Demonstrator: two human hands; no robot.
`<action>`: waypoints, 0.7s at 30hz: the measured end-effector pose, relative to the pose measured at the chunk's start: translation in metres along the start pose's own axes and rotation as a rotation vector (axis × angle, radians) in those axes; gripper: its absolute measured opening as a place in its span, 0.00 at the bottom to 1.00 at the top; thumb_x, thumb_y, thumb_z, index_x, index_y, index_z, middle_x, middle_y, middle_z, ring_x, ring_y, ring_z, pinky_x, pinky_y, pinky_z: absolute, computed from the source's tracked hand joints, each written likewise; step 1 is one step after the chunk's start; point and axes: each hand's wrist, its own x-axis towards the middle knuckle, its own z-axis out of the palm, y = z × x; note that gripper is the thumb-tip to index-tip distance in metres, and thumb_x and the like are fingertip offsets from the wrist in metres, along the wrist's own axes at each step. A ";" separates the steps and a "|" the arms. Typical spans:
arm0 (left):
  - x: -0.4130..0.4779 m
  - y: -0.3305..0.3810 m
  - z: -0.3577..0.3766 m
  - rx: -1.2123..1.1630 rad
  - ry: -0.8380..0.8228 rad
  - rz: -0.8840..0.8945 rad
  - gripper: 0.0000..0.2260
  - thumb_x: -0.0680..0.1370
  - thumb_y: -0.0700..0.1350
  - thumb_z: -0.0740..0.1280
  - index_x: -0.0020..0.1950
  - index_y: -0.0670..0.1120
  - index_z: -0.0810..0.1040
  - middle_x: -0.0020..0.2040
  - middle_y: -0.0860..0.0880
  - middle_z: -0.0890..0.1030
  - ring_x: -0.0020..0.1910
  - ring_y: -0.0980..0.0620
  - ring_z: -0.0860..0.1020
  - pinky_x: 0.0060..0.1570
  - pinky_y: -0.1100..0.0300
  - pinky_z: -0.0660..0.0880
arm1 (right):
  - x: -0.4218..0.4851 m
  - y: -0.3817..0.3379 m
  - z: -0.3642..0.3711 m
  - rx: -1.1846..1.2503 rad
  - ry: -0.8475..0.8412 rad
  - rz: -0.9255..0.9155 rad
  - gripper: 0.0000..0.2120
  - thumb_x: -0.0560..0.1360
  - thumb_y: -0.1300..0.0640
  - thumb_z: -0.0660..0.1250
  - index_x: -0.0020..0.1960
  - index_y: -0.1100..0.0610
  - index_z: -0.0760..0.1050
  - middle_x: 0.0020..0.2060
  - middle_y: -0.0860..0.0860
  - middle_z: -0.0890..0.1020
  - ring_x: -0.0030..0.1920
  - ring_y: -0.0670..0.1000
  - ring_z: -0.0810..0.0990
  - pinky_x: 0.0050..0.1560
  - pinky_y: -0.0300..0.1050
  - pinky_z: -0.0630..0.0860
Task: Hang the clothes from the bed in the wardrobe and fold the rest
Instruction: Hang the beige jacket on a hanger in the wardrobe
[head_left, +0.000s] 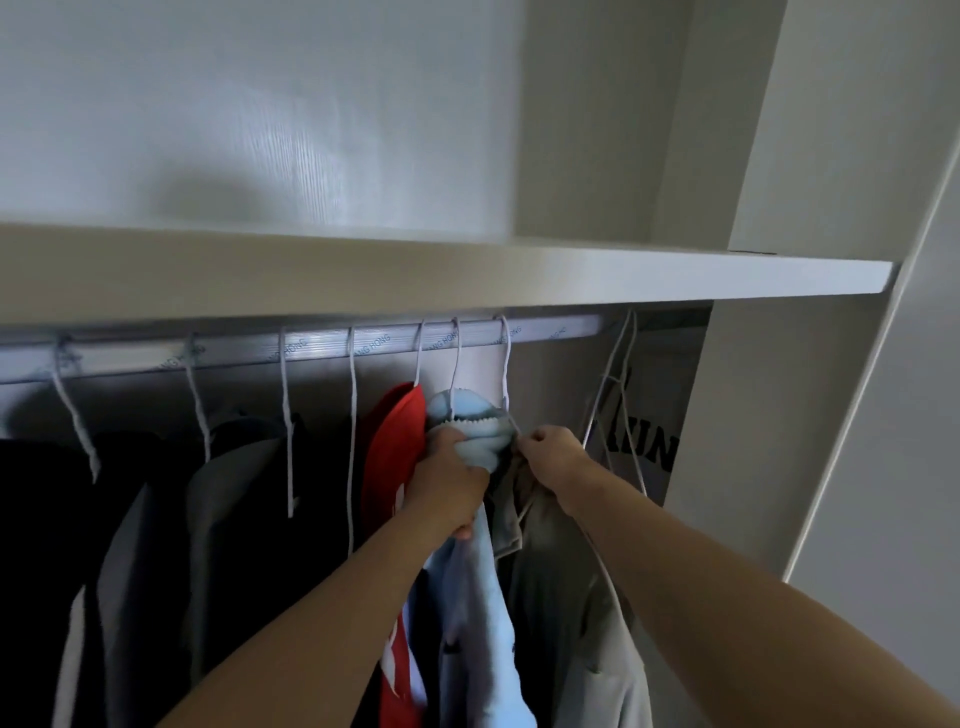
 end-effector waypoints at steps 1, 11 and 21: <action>0.000 0.000 0.000 0.003 0.006 0.007 0.15 0.73 0.41 0.59 0.58 0.54 0.68 0.39 0.45 0.75 0.26 0.49 0.76 0.19 0.65 0.69 | -0.001 0.001 0.000 -0.003 0.003 -0.007 0.13 0.77 0.58 0.63 0.34 0.58 0.71 0.28 0.50 0.71 0.32 0.48 0.70 0.24 0.33 0.63; -0.027 -0.005 0.014 0.070 0.128 0.143 0.24 0.73 0.38 0.65 0.68 0.50 0.69 0.58 0.41 0.74 0.55 0.42 0.75 0.51 0.54 0.75 | -0.031 0.029 -0.006 0.197 0.056 0.073 0.09 0.75 0.50 0.66 0.44 0.56 0.76 0.40 0.54 0.78 0.43 0.52 0.76 0.42 0.40 0.69; -0.103 0.015 0.079 -0.201 -0.096 0.233 0.08 0.74 0.37 0.65 0.44 0.51 0.76 0.30 0.51 0.75 0.25 0.55 0.74 0.28 0.62 0.73 | -0.119 0.088 -0.037 0.505 0.180 0.241 0.07 0.76 0.63 0.60 0.39 0.58 0.72 0.28 0.52 0.73 0.24 0.48 0.67 0.19 0.33 0.60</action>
